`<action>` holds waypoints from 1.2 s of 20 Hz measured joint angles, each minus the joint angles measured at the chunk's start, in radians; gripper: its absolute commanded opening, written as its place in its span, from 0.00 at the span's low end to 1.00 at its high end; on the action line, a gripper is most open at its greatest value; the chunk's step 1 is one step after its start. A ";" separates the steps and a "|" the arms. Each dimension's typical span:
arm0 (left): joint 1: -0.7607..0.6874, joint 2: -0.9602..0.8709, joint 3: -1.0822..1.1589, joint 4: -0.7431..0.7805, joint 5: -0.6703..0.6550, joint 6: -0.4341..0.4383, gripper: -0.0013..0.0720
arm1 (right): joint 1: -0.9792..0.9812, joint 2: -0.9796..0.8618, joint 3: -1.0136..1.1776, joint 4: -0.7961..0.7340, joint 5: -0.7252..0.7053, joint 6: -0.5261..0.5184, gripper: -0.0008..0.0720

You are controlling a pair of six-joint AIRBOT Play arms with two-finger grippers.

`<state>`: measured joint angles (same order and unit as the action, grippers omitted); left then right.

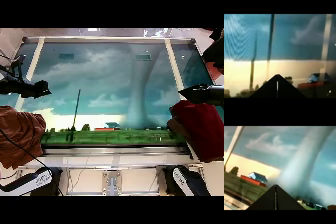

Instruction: Fold the shirts.

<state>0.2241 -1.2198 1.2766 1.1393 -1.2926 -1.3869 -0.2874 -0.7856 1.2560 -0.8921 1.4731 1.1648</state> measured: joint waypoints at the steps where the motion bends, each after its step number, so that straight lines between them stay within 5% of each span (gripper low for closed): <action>1: 0.000 0.000 0.000 0.000 0.000 0.000 0.04 | 0.000 0.000 0.000 0.000 0.000 0.000 0.03; 15: 0.000 -0.002 0.000 0.002 0.013 0.000 0.05 | 0.000 0.000 0.000 0.000 -0.010 0.000 0.03; 16: 0.000 -0.004 -0.001 0.017 0.039 0.004 0.14 | 0.000 0.000 0.000 0.000 -0.026 0.000 0.03; 18: 0.007 -0.007 -0.001 0.116 0.114 0.013 0.65 | 0.000 0.000 0.000 0.002 -0.063 0.000 0.03; 20: 0.030 -0.011 -0.001 0.303 0.198 -0.011 0.69 | 0.000 0.000 0.000 0.006 -0.106 0.000 0.09; 22: 0.092 -0.023 -0.001 0.530 0.264 -0.117 0.69 | 0.000 0.000 0.000 0.014 -0.147 0.000 0.37; 24: 0.195 -0.048 -0.001 0.670 0.302 -0.232 0.70 | 0.000 0.000 0.000 0.023 -0.176 0.001 0.39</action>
<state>0.4194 -1.2675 1.2758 1.8095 -0.9909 -1.6192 -0.2871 -0.7860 1.2560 -0.8696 1.2968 1.1660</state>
